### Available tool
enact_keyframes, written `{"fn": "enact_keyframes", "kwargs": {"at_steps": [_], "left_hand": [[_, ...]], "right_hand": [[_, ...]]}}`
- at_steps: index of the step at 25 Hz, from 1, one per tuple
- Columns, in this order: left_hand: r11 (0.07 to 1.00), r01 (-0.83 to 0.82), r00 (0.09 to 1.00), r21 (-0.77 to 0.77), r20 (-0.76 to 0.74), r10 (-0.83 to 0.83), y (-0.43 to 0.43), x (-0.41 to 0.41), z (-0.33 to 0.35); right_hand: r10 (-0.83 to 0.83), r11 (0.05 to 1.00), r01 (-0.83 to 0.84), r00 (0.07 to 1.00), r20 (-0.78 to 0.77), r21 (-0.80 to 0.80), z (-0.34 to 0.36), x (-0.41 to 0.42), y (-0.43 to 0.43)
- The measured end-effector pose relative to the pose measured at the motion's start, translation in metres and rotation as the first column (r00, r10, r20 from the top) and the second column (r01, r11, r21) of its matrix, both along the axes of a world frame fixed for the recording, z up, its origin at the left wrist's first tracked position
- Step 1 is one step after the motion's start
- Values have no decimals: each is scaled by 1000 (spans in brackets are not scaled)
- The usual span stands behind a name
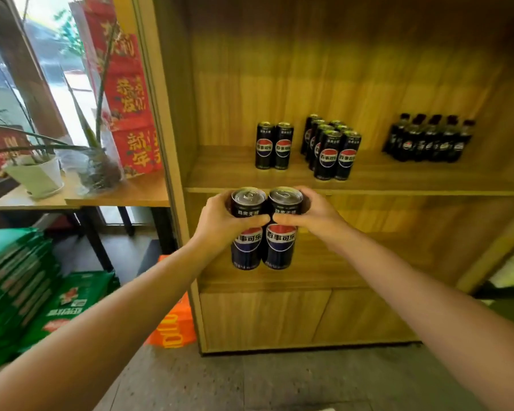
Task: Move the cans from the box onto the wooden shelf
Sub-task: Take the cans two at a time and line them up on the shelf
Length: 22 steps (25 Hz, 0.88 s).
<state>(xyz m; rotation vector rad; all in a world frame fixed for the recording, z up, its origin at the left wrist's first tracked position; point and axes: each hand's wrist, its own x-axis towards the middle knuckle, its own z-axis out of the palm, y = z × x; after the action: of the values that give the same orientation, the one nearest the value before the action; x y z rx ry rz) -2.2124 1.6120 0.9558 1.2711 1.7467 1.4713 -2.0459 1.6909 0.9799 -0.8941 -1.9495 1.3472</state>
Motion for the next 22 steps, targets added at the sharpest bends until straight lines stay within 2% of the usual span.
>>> {"fn": "enact_keyframes", "kwargs": {"at_steps": [3,11,16,22], "left_hand": [[1000,-18,1000,11,20,17,33,10,19],[995,-104,995,8,13,104,125,5,38],[995,-104,995,4,-11,104,185,-21,40],[994,-103,993,-29,-52,101,257,-60,30]], "right_hand": [[-51,999,51,998,-24,8,14,3,32],[-47,999,47,999,-15,19,33,-14,126],[-51,998,53,997,-59,29,34,-38,180],[-130,990,131,991,-26,57,24,-72,244]]}}
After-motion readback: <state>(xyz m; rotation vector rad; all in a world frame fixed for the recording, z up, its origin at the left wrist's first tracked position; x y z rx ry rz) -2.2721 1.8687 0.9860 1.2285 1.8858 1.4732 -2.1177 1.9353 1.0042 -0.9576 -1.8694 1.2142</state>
